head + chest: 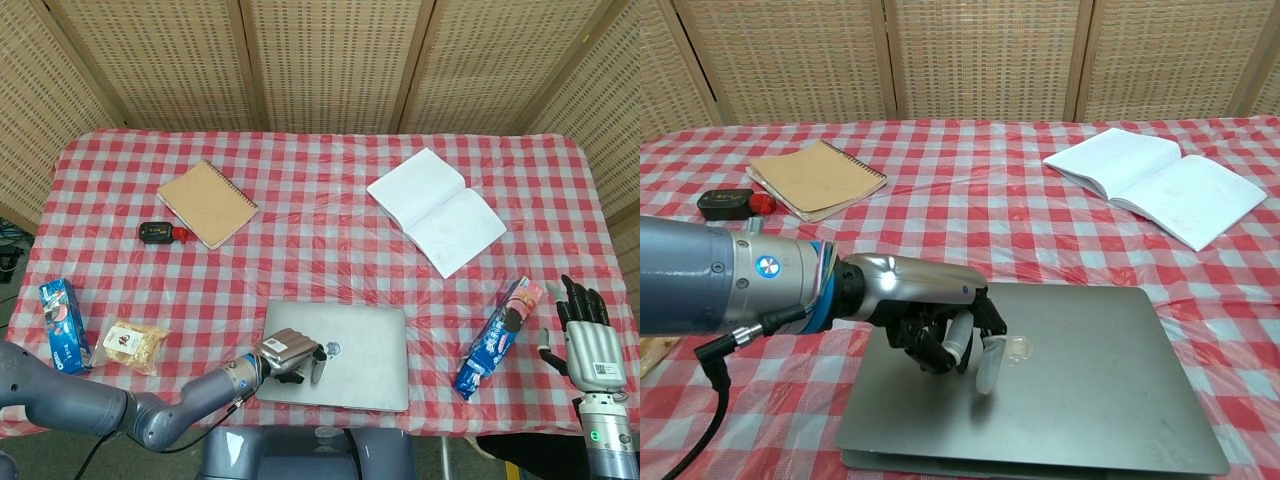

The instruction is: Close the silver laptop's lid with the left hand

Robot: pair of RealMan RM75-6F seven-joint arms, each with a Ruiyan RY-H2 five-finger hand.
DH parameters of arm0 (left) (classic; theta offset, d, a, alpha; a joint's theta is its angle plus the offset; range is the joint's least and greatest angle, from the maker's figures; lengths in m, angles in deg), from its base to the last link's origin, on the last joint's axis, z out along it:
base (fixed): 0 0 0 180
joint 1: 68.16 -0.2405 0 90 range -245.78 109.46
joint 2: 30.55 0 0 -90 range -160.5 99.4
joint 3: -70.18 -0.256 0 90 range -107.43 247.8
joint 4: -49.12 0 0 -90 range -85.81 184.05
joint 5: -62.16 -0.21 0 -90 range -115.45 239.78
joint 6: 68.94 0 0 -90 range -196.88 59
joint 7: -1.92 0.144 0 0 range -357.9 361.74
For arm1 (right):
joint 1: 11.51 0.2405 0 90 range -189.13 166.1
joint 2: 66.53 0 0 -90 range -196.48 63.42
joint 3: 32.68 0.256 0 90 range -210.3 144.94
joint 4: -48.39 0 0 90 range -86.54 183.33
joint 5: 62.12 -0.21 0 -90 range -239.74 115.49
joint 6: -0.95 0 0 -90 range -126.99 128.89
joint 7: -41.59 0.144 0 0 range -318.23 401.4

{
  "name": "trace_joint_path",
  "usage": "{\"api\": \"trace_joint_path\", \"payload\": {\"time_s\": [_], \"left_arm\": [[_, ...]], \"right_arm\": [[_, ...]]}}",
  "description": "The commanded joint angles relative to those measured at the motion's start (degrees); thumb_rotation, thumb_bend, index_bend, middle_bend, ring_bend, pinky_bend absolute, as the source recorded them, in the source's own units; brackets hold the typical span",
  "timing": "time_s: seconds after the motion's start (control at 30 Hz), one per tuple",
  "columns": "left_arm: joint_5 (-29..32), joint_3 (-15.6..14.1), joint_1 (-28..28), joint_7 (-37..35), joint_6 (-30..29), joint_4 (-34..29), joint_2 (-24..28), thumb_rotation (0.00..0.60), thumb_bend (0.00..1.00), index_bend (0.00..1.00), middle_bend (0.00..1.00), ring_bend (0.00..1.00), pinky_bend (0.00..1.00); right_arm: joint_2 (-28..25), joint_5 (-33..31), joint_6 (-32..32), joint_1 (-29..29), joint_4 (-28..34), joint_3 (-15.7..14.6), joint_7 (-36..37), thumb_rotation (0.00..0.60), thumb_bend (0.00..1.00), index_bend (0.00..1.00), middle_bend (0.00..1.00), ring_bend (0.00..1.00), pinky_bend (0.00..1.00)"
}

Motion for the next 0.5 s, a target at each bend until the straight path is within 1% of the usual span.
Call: {"api": "trace_joint_path", "payload": {"time_s": [0.03, 0.4, 0.5], "left_arm": [[0.1, -0.3, -0.1, 0.0, 0.2, 0.4, -0.3, 0.6, 1.0, 0.54, 0.37, 0.39, 0.49], [0.8, -1.5, -0.1, 0.6, 0.4, 1.0, -0.5, 0.6, 1.0, 0.53, 0.37, 0.39, 0.49], [0.5, -1.2, -0.6, 0.1, -0.1, 0.7, -0.3, 0.6, 1.0, 0.52, 0.36, 0.39, 0.48]], "right_arm": [[0.0, 0.0, 0.0, 0.0, 0.0, 0.0, 0.0, 0.6, 0.76, 0.0, 0.0, 0.0, 0.0], [-0.1, 0.1, -0.2, -0.1, 0.4, -0.1, -0.2, 0.6, 0.76, 0.0, 0.0, 0.0, 0.0], [-0.2, 0.3, -0.4, -0.1, 0.5, -0.1, -0.2, 0.6, 0.76, 0.0, 0.0, 0.0, 0.0]]}}
